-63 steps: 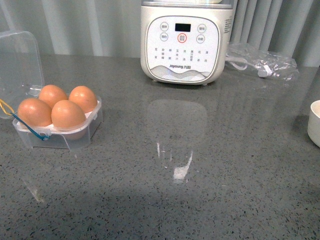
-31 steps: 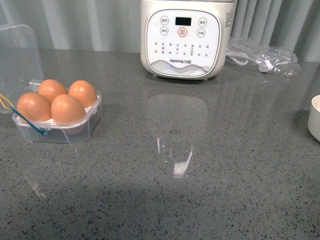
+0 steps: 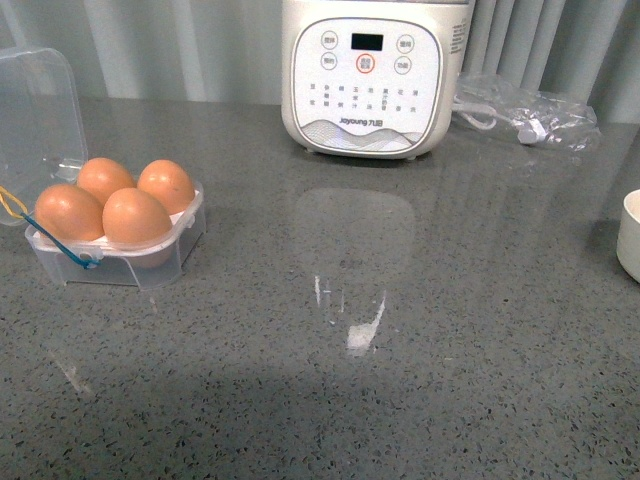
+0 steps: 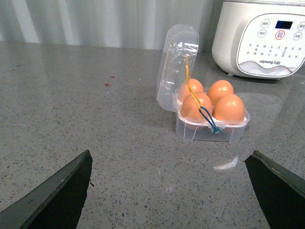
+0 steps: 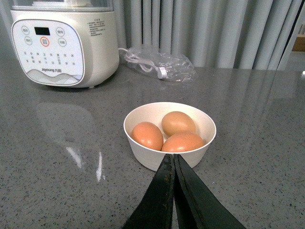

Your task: Put egg into box

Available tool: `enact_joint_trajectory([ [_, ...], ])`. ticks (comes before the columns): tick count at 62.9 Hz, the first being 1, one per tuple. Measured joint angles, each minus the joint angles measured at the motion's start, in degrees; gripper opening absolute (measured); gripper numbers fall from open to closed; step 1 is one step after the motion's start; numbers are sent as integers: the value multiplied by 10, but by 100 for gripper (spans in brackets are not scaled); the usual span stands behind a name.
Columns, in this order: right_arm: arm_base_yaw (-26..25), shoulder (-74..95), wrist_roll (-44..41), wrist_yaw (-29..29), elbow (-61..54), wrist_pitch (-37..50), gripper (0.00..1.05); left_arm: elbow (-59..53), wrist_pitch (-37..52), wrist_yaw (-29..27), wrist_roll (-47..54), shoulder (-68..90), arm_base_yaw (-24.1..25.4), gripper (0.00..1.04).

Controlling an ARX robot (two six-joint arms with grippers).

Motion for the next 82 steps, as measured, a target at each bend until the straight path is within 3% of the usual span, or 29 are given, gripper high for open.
enact_joint_trajectory([
  [32, 0, -80, 0, 0, 0, -81, 3, 0, 0, 0, 0, 0, 0, 98],
  [39, 0, -156, 0, 0, 0, -175, 3, 0, 0, 0, 0, 0, 0, 98],
  [56, 0, -176, 0, 0, 0, -181, 3, 0, 0, 0, 0, -1, 0, 98],
  [82, 0, -176, 0, 0, 0, -181, 70, 0, 0, 0, 0, -1, 0, 98],
])
